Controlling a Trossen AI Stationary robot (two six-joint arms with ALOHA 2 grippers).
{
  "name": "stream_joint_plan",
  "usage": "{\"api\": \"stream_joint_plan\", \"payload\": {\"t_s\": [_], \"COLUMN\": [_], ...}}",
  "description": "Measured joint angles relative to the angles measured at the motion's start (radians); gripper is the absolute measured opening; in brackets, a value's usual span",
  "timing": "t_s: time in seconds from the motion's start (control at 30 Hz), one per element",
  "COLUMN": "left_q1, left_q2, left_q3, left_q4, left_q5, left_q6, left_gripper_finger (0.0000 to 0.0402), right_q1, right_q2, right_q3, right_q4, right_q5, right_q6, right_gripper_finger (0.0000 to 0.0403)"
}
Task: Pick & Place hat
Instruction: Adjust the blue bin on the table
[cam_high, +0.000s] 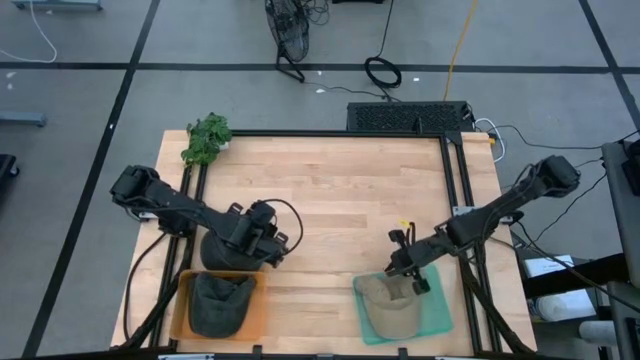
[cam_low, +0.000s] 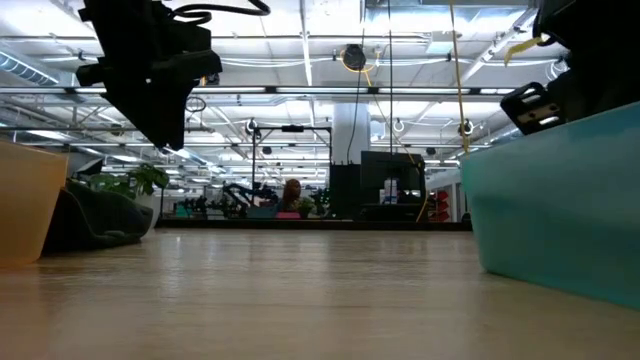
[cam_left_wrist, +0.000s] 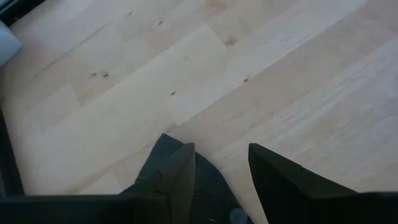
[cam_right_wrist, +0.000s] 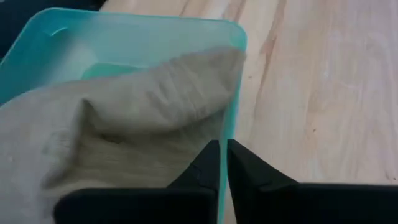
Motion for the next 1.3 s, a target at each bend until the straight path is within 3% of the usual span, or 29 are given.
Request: {"api": "stream_joint_plan", "payload": {"t_s": [0.27,0.43,0.73,1.07,1.3], "left_q1": [0.031,0.055,0.077,0.077,0.077], "left_q2": [0.0,0.0,0.0,0.0,0.0], "left_q3": [0.0,0.0,0.001,0.001,0.001], "left_q4": [0.041,0.078,0.124,0.122,0.122], "left_q5": [0.0,-0.014,-0.017,-0.017,-0.018], "left_q6": [0.074,0.142,0.185,0.191,0.191], "left_gripper_finger": [0.0163,0.0163,0.0163,0.0163,0.0163], "right_q1": [0.031,0.024,0.024,0.024,0.022], "right_q2": [0.005,0.005,0.016,0.038,-0.032], "right_q3": [0.0,0.0,0.0,0.0,0.0], "right_q4": [-0.022,-0.023,-0.104,-0.103,-0.061], "right_q5": [0.144,0.148,0.139,0.149,0.227], "right_q6": [0.03,0.041,0.108,0.079,0.062], "right_gripper_finger": [0.009,0.0119,0.0084,0.0031,0.0045]}}
